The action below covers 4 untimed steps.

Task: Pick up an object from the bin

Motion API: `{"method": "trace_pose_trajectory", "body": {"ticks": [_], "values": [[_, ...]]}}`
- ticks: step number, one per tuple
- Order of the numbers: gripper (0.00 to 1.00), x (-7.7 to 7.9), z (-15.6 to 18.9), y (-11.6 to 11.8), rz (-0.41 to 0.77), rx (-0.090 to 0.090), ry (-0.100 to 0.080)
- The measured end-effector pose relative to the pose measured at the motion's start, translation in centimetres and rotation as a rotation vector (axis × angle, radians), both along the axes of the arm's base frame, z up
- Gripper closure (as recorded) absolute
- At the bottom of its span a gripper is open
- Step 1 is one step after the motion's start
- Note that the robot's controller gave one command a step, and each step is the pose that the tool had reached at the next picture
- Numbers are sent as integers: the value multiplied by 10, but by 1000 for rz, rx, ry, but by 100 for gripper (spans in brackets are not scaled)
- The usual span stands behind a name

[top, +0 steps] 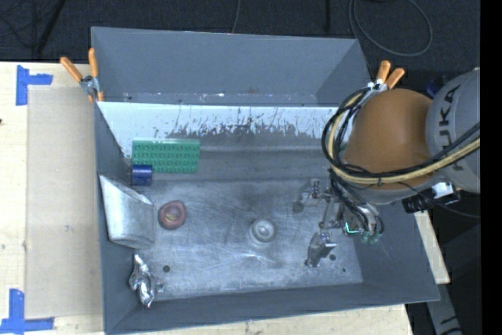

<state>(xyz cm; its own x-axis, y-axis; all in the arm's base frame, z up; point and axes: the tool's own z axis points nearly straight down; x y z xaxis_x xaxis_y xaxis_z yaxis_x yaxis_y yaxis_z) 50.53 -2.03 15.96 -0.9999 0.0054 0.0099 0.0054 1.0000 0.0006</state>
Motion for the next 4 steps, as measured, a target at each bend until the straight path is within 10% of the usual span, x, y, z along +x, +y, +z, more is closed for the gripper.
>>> {"method": "trace_pose_trajectory", "body": {"ticks": [1,2,3,4], "values": [[0,35,-91,57,43,0,-12],[0,46,-88,27,-12,3,-11],[100,45,-87,27,-10,1,-7],[0,46,-87,27,-9,1,-14]]}}
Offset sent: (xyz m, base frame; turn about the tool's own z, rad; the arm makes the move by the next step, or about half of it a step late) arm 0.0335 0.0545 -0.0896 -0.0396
